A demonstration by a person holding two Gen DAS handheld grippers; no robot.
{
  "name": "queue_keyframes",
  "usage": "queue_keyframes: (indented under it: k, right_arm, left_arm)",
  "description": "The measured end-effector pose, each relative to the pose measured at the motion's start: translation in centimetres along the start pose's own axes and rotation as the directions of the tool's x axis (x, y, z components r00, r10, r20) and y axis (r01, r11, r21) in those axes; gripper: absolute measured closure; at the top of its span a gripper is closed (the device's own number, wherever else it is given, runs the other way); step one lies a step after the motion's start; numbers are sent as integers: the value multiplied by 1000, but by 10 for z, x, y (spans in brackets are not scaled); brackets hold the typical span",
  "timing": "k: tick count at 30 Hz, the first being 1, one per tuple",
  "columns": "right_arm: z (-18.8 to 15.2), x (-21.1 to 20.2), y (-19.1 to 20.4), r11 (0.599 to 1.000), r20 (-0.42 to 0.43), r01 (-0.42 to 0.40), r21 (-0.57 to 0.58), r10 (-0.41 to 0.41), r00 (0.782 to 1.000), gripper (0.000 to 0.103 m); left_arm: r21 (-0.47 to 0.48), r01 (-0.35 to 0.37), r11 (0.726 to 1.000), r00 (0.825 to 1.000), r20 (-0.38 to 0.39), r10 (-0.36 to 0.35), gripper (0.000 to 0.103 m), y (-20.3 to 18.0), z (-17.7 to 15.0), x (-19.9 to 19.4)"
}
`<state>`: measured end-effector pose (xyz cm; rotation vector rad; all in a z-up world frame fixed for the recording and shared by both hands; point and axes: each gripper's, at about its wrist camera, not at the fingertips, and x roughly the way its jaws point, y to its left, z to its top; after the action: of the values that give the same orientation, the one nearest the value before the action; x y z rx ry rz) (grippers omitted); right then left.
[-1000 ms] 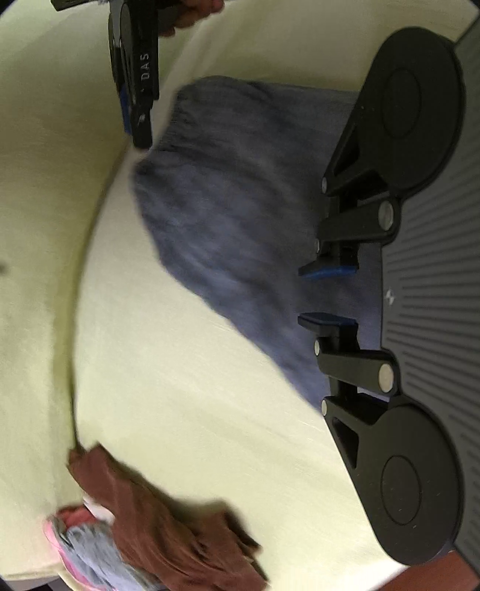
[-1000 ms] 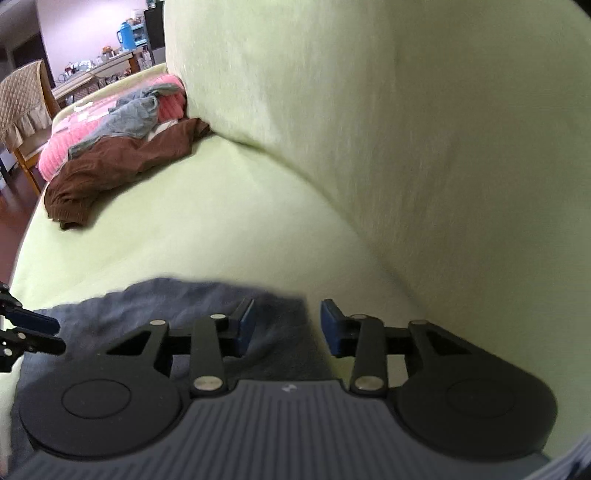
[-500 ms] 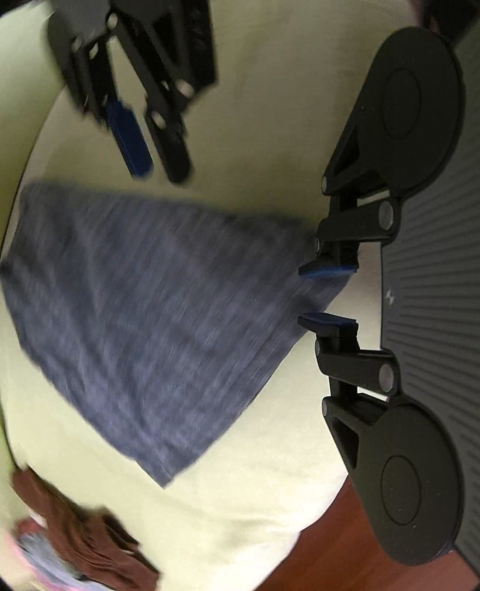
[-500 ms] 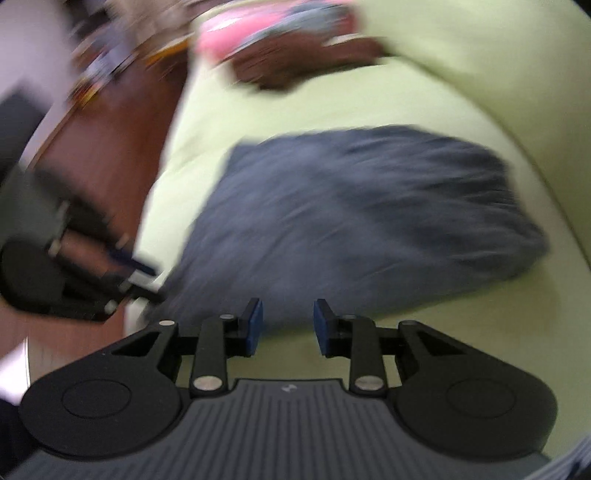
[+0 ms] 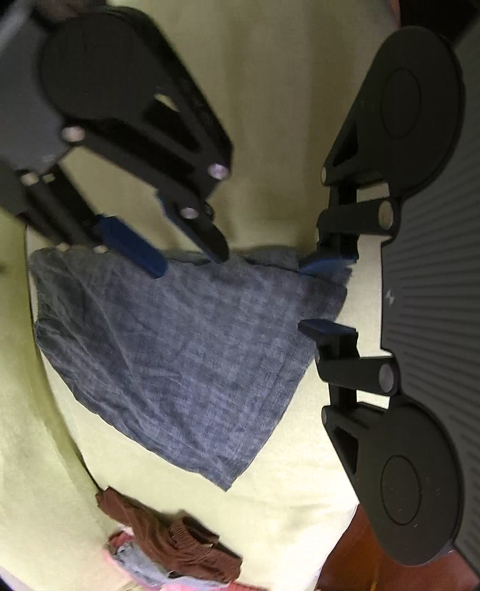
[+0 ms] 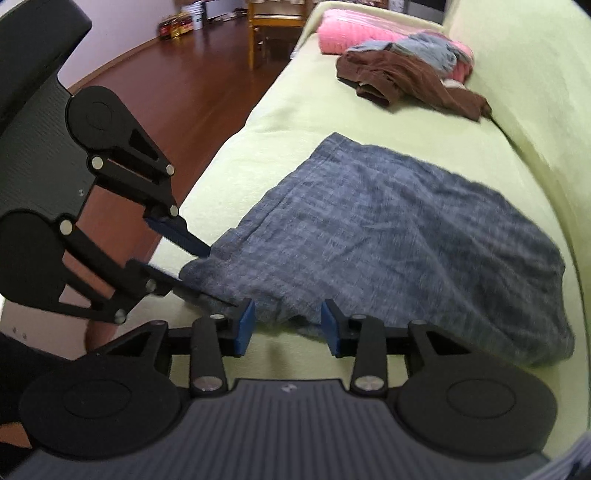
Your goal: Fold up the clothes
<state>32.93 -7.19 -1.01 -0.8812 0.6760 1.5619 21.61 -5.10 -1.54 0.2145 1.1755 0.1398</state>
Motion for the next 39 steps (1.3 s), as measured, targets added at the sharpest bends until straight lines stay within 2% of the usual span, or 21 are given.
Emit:
queue_keyframes:
  k: [3, 5, 9, 11, 13, 14, 16, 19, 23, 24, 26, 27, 29, 31, 32, 34, 36, 37, 39]
  right_arm:
    - [-1, 7, 5, 998, 0, -3, -66, 3, 1000, 66]
    - [-2, 12, 8, 994, 0, -5, -109, 5, 1000, 66]
    - [-5, 17, 19, 970, 11, -9, -243, 12, 1000, 68]
    - [-8, 22, 31, 928, 27, -5, -373, 17, 999, 76]
    - [-13, 29, 43, 868, 31, -5, -497, 24, 999, 83]
    - [-15, 31, 45, 855, 30, -1, -519, 19, 999, 85]
    - [-17, 35, 46, 846, 32, 7, -532, 11, 999, 96]
    - [-17, 30, 42, 875, 16, -28, -483, 41, 999, 100]
    - [-22, 31, 43, 896, 3, -50, -442, 58, 998, 99]
    - [-19, 29, 41, 906, -4, -64, -419, 69, 998, 91]
    - [-14, 21, 36, 923, -17, -94, -373, 95, 995, 70]
    - [-13, 16, 33, 930, -18, -105, -352, 105, 994, 70]
    - [-12, 5, 22, 955, -16, -91, -283, 91, 996, 70]
    - [-9, -5, -10, 993, 3, -3, -116, 3, 1000, 71]
    - [-7, -10, -28, 999, 7, 47, -23, -47, 999, 71]
    - [-5, -11, -52, 992, 15, 95, 83, -97, 995, 71]
    - [-6, -1, -79, 969, 21, 129, 212, -136, 990, 71]
    - [-6, 4, -93, 950, 22, 144, 277, -156, 988, 71]
    - [-7, 15, -121, 899, 20, 170, 404, -195, 981, 71]
  left_arm:
    - [12, 25, 1000, 1000, 9, -25, 69, 0, 1, 8]
    - [31, 20, 999, 1000, 11, -21, 83, -2, 0, 10]
    - [21, 41, 999, 999, 17, -41, 88, 2, -2, 12]
    - [18, 52, 999, 998, 23, -52, 90, 5, -3, 11]
    - [16, 58, 998, 998, 27, -59, 91, 6, -3, 9]
    - [18, 64, 998, 997, 30, -65, 92, 6, -3, 10]
    - [26, 67, 997, 997, 30, -67, 94, 5, -4, 8]
    - [67, 81, 994, 996, 32, -83, 95, -1, -8, 6]
    - [158, 50, 986, 998, 20, -54, 96, -16, -13, 10]
    - [167, 53, 985, 998, 15, -57, 96, -16, -12, 8]
    - [184, 69, 980, 998, -1, -70, 95, -13, -12, 3]
    - [192, 83, 978, 997, -14, -82, 95, -10, -11, -1]
    - [193, 94, 977, 996, -14, -93, 94, -3, -11, -7]
    - [176, 106, 979, 994, 2, -108, 94, 10, -7, -16]
    - [150, 105, 983, 994, 21, -109, 93, 22, 0, -20]
    - [93, 101, 990, 993, 55, -107, 93, 42, 16, -21]
    - [38, 96, 995, 992, 80, -99, 93, 56, 30, -16]
    - [13, 95, 995, 991, 91, -96, 93, 62, 38, -11]
    - [-38, 147, 988, 986, 81, -144, 93, 65, 53, 7]
